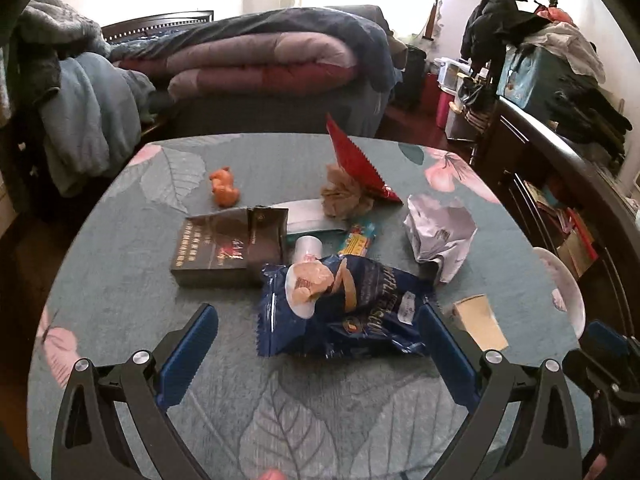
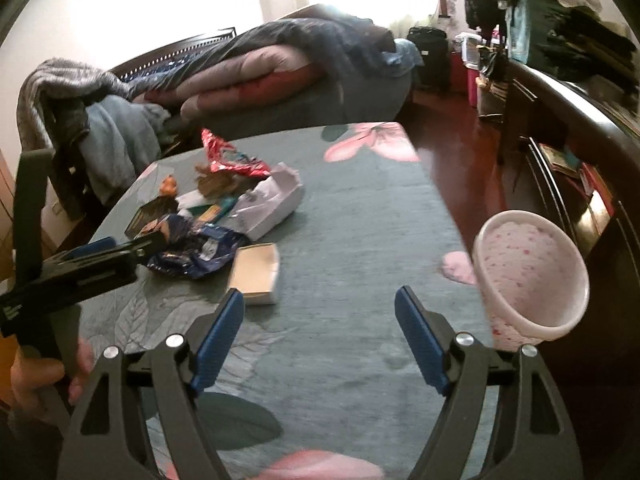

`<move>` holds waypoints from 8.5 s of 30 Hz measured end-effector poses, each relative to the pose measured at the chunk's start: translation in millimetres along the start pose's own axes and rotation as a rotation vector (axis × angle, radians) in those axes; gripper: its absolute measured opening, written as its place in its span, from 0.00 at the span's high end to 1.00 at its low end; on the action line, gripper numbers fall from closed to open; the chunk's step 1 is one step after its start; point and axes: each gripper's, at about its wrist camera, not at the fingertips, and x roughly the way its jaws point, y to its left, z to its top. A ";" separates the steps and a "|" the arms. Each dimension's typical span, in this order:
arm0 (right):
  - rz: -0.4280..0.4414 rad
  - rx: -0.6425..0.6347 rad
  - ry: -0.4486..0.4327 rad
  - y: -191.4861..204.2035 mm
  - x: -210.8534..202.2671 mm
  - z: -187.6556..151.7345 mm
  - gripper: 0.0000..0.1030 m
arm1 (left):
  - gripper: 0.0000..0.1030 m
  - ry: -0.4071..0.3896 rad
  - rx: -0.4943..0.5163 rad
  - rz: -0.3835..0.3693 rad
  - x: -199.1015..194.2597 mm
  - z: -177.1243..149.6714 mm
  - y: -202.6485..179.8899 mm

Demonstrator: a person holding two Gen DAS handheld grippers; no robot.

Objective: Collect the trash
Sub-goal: 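Return the left tool to the table and grasp the blue snack wrapper, then lift the blue wrapper with the left tool while the right tool grasps the tan card box, then drop the blue wrapper and tan box into the wastebasket with both tools, then grasp the red chip bag with the left tool while the right tool grasps crumpled white paper, then carry the chip bag and white paper to the wastebasket and release both, then grasp the crumpled brown paper with the left tool while the right tool grasps the lighter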

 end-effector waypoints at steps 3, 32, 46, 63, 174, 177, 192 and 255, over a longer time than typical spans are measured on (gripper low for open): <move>-0.005 -0.009 0.012 6.3 6.2 2.6 0.23 | 0.04 0.013 0.008 -0.019 12.5 3.4 -5.3; -0.030 -0.050 0.121 51.0 84.2 17.5 0.61 | 0.84 -0.143 -0.179 -0.063 -34.9 12.1 71.2; -0.001 -0.002 0.037 30.3 38.8 16.6 0.61 | 0.82 -0.163 -0.132 -0.046 -58.3 13.0 49.4; -0.080 0.119 -0.094 -49.3 -24.9 15.3 0.61 | 0.81 -0.198 0.069 -0.193 -72.2 34.7 -64.5; -0.045 -0.131 0.098 53.0 153.4 92.6 0.10 | 0.96 -0.184 -0.011 0.069 33.9 141.1 11.5; -0.065 -0.158 0.120 57.9 159.7 90.6 0.34 | 0.96 -0.183 -0.019 0.066 33.2 138.3 14.6; -0.022 -0.078 0.045 33.9 109.4 79.9 0.44 | 0.96 -0.203 0.009 0.054 3.4 131.0 -0.6; -0.266 0.313 -0.095 -198.2 1.9 20.5 0.11 | 0.09 -0.232 0.306 -0.135 9.3 89.3 -231.0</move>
